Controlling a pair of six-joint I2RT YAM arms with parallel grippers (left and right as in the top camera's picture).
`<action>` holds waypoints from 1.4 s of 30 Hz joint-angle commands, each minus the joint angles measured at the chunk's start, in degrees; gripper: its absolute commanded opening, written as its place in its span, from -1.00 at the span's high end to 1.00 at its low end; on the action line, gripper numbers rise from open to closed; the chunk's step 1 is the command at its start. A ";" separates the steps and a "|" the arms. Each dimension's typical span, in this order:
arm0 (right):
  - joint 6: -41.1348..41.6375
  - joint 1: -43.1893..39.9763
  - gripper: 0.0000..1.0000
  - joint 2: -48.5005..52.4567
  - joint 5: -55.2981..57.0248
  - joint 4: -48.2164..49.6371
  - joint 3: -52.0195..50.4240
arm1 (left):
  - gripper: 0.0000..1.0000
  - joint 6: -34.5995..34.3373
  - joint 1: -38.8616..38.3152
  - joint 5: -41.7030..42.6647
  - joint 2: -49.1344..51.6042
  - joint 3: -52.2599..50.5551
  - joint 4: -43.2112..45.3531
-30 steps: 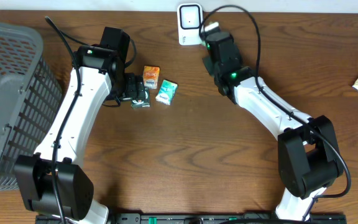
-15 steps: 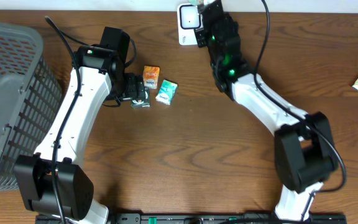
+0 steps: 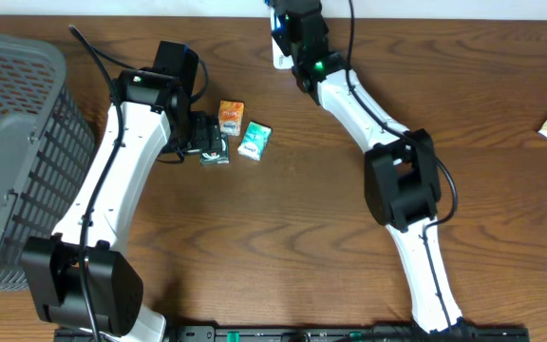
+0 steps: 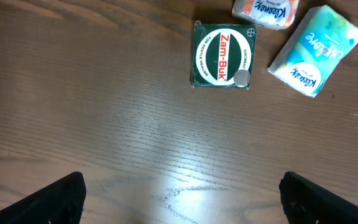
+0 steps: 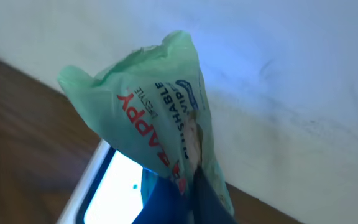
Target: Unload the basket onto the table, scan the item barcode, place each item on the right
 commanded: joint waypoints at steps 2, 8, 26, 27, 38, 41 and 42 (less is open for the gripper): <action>-7.04 0.35 0.98 1.03 3.23 -1.88 3.04 | -0.96 0.33 0.31 -0.55 -0.17 0.76 -0.17; -7.02 0.50 0.98 1.03 3.87 -3.50 3.06 | -0.95 0.33 0.31 -0.55 -0.17 0.76 -0.17; 3.78 -20.24 0.98 -5.25 26.43 -30.99 3.02 | -0.96 0.33 0.31 -0.55 -0.17 0.76 -0.17; 5.95 -22.03 0.98 -5.25 26.43 -33.35 3.02 | -0.96 0.33 0.31 -0.55 -0.17 0.76 -0.17; 19.06 -35.19 -0.99 -5.25 25.31 -48.94 3.02 | -0.95 0.33 0.31 -0.55 -0.17 0.76 -0.17; 19.61 -34.40 -0.99 -5.25 17.70 -50.62 3.02 | -0.95 0.33 0.31 -0.55 -0.17 0.76 -0.17; 19.58 -33.88 -0.99 -5.25 14.01 -51.15 3.04 | -0.95 0.33 0.31 -0.55 -0.17 0.76 -0.17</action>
